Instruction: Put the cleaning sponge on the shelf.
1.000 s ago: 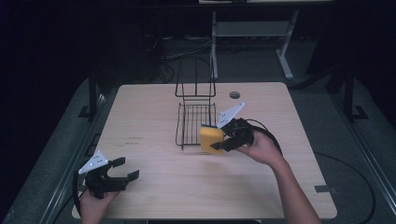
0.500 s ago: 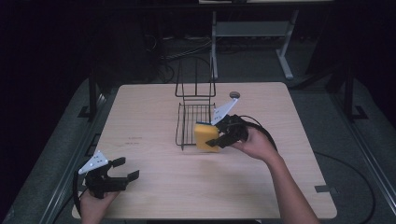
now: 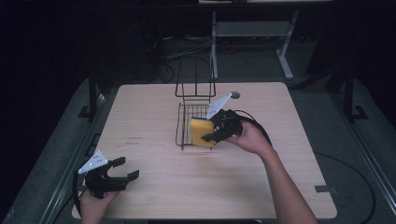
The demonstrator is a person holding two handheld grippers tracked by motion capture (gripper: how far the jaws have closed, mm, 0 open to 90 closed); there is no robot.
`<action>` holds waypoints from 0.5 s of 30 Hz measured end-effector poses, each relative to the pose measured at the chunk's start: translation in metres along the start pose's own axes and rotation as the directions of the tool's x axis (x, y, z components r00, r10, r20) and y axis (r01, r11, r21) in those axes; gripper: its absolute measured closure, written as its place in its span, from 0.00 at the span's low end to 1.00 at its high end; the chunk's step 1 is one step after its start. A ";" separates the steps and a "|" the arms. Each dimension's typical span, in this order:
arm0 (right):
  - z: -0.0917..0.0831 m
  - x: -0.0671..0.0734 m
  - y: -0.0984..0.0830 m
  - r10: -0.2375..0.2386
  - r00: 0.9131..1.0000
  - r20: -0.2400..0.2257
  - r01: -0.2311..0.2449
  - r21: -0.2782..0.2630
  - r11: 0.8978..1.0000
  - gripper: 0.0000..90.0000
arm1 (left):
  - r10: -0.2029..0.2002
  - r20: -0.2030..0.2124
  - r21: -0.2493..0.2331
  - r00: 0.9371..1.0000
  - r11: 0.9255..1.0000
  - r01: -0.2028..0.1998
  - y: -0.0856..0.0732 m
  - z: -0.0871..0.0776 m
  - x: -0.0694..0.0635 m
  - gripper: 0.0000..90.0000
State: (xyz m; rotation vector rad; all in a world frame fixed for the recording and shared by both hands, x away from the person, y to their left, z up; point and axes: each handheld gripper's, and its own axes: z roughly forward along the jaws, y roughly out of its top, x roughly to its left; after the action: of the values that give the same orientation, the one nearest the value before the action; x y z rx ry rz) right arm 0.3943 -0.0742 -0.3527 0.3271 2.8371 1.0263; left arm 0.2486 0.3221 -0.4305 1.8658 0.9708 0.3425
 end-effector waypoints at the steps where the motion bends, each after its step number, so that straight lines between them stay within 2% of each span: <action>1: 0.001 -0.001 0.001 -0.003 1.000 0.003 0.003 -0.010 1.000 0.63 | -0.001 0.000 -0.001 1.000 1.000 0.001 0.000 0.000 0.000 0.16; 11: 0.010 -0.015 0.005 -0.007 1.000 0.001 0.007 -0.006 1.000 0.63 | -0.006 0.002 -0.001 1.000 1.000 0.006 0.000 0.002 0.001 0.16; 15: 0.013 -0.017 0.004 0.017 1.000 -0.001 -0.017 -0.006 1.000 0.63 | -0.006 0.002 0.003 1.000 1.000 0.006 0.000 0.002 0.002 0.16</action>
State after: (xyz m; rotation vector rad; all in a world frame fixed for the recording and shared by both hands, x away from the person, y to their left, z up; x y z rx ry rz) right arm 0.4140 -0.0672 -0.3599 0.3509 2.8365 1.0385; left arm 0.2510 0.3220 -0.4314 1.8655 0.9764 0.3353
